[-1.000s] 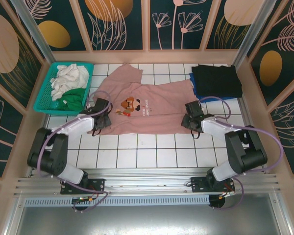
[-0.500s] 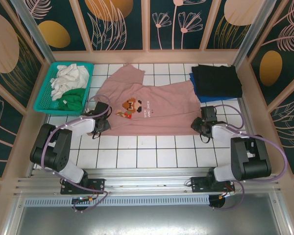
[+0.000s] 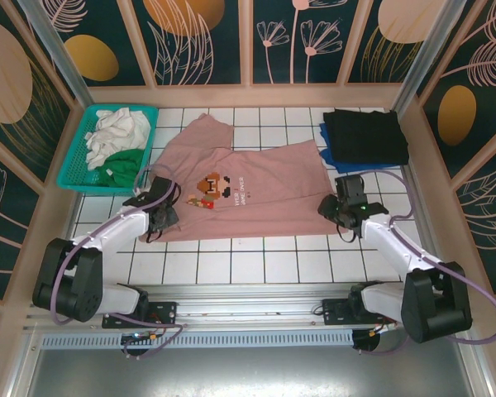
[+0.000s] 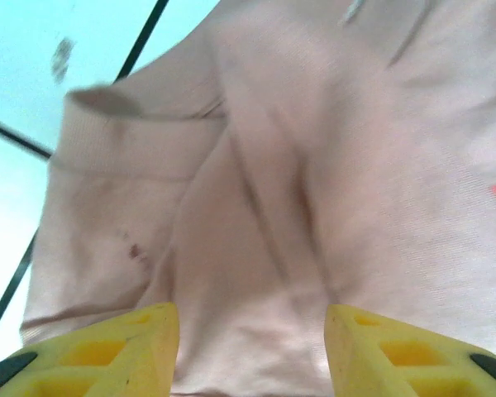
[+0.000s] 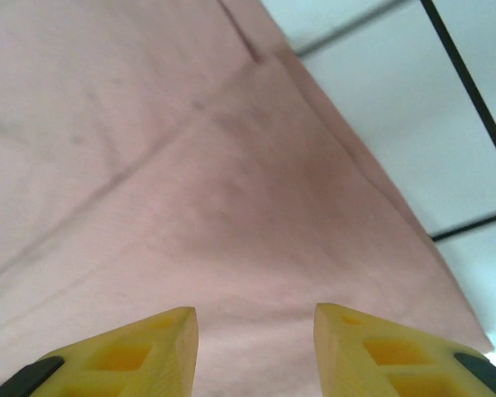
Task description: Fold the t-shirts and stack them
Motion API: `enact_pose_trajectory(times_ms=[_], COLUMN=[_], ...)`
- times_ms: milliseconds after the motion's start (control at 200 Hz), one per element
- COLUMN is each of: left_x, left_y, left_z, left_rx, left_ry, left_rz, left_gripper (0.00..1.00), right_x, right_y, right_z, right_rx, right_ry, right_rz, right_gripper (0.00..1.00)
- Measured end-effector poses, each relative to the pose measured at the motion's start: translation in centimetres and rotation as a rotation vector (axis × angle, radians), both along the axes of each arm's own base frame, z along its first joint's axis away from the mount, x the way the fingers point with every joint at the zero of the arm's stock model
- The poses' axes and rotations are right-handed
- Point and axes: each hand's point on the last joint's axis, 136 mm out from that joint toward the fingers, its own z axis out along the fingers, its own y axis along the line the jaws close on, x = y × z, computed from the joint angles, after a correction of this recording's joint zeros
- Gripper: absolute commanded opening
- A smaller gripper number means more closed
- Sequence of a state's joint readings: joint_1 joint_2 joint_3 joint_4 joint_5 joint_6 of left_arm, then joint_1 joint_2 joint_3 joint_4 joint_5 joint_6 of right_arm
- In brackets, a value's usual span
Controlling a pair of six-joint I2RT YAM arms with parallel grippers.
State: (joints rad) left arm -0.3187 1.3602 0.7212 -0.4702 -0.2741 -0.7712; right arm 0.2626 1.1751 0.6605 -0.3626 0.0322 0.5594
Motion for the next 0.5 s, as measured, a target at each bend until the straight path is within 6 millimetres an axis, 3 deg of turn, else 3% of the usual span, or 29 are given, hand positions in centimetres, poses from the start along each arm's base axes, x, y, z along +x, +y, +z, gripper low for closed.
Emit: enact_pose_trajectory(times_ms=[95, 250, 410, 500], left_x=[0.4, -0.5, -1.0, -0.9], left_y=[-2.3, -6.1, -6.5, -6.5], left_z=[0.4, -1.1, -1.9, -1.9], left_rx=[-0.036, -0.093, -0.113, -0.116], left_ry=[-0.021, 0.025, 0.051, 0.047], left_rz=[-0.062, -0.164, -0.161, -0.15], left_gripper=[0.47, 0.39, 0.32, 0.17], right_x=[0.8, 1.0, 1.2, 1.3], right_y=[0.5, 0.6, 0.7, 0.7], right_z=[0.6, -0.6, -0.8, -0.8], right_rx=[0.007, 0.002, 0.002, 0.003], right_ry=[-0.025, 0.005, 0.008, 0.003], right_rz=[0.008, 0.011, 0.011, 0.011], right_gripper=[0.42, 0.42, 0.42, 0.41])
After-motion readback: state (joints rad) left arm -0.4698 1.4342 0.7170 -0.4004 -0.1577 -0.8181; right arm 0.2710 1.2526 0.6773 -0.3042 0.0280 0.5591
